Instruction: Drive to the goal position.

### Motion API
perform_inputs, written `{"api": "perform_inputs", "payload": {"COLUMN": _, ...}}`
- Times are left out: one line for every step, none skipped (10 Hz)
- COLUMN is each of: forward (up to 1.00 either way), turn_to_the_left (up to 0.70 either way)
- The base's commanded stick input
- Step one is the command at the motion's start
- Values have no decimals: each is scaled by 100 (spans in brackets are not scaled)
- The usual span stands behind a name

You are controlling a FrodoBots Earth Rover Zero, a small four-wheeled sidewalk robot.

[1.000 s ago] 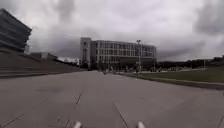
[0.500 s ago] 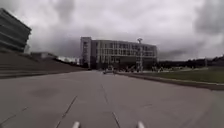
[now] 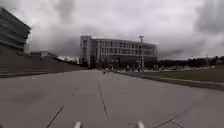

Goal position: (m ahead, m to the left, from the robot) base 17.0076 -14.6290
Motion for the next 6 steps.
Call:
{"api": "perform_inputs", "payload": {"forward": 100, "turn_to_the_left": 0}}
{"api": "perform_inputs", "payload": {"forward": 100, "turn_to_the_left": 0}}
{"api": "perform_inputs", "payload": {"forward": 100, "turn_to_the_left": 0}}
{"api": "perform_inputs", "payload": {"forward": 100, "turn_to_the_left": 0}}
{"api": "perform_inputs", "payload": {"forward": 100, "turn_to_the_left": 0}}
{"api": "perform_inputs", "payload": {"forward": 100, "turn_to_the_left": 0}}
